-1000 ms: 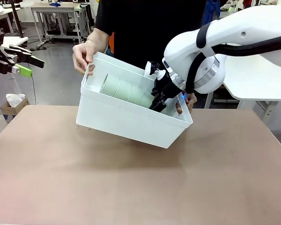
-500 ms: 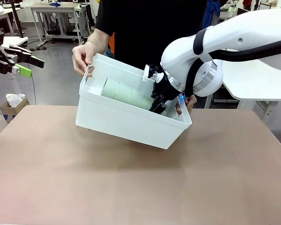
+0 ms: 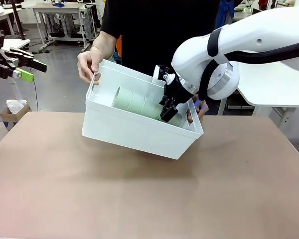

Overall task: Stack the cups and store them in the basket.
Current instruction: Place the stack of Reusable plastic cups into the Pantry Basket.

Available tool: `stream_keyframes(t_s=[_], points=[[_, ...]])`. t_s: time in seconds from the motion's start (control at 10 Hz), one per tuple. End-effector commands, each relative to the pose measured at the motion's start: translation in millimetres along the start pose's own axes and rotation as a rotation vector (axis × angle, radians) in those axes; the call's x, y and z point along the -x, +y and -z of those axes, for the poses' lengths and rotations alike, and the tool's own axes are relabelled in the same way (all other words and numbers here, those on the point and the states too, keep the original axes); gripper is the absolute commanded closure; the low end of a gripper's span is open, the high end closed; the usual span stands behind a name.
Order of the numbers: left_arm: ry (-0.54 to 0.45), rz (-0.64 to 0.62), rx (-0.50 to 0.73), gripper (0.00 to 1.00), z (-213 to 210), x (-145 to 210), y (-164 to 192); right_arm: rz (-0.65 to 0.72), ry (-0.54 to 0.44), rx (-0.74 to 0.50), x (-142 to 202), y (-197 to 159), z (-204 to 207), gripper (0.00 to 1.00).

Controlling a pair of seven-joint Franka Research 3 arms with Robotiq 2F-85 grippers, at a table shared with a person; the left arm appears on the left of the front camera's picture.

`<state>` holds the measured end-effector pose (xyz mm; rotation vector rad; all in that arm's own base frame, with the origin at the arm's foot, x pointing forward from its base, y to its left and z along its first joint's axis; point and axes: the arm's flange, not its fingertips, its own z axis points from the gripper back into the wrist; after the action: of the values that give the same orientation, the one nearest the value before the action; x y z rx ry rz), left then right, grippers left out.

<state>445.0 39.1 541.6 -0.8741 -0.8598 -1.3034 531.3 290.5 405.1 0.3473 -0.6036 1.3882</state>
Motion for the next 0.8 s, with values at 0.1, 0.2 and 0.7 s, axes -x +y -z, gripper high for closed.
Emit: stream_keyframes(t_s=[0.1,0.2,0.7], points=[[-0.006,-0.004,0.003,0.00,-0.1,-3.2,-2.3,0.018,-0.017,0.036,-8.9,4.2,-37.4,0.00],[-0.006,-0.004,0.003,0.00,-0.1,-3.2,-2.3,0.019,-0.043,0.044,-10.7,5.4,-54.2,0.00],[-0.006,-0.004,0.003,0.00,-0.1,-3.2,-2.3,0.081,-0.296,0.063,4.4,8.0,-168.4,0.00]])
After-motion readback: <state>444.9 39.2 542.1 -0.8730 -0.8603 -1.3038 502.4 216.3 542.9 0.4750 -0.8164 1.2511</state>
